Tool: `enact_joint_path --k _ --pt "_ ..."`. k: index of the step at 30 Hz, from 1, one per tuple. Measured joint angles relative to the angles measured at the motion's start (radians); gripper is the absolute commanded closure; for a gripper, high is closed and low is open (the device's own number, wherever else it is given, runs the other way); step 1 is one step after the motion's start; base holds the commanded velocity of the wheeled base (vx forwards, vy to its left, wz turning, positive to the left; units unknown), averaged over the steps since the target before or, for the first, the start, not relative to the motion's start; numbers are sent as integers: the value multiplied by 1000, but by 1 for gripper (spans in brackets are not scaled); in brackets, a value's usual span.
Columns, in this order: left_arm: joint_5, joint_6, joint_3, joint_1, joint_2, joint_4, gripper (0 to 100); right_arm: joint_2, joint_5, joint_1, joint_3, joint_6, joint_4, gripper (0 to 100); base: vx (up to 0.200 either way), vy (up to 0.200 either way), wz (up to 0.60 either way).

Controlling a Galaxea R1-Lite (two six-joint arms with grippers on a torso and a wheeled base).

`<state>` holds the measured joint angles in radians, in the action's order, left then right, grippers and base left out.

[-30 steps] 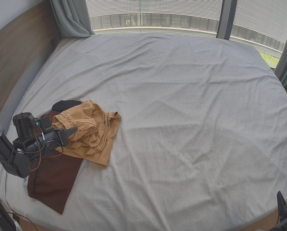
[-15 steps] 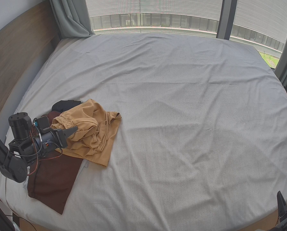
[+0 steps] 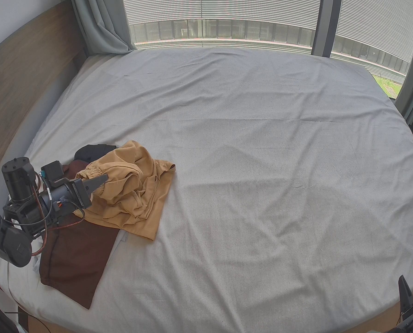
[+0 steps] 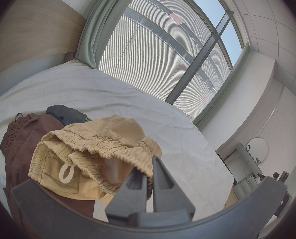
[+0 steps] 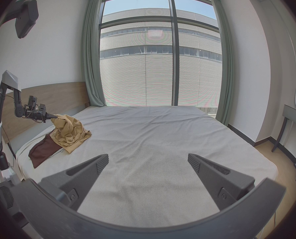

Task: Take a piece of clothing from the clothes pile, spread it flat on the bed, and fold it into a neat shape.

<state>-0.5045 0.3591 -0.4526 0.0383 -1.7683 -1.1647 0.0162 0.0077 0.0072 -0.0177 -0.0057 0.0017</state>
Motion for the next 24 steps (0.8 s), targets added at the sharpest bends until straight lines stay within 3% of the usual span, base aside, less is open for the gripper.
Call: enact_joint_path --k 12,24 --pt "6 5 82 41 83 -5 100 0 0 0 0 0 0 0 0 0 0" --pt "13 112 130 79 177 -6 100 0 0 0 0 0 0 0 0 0 0"
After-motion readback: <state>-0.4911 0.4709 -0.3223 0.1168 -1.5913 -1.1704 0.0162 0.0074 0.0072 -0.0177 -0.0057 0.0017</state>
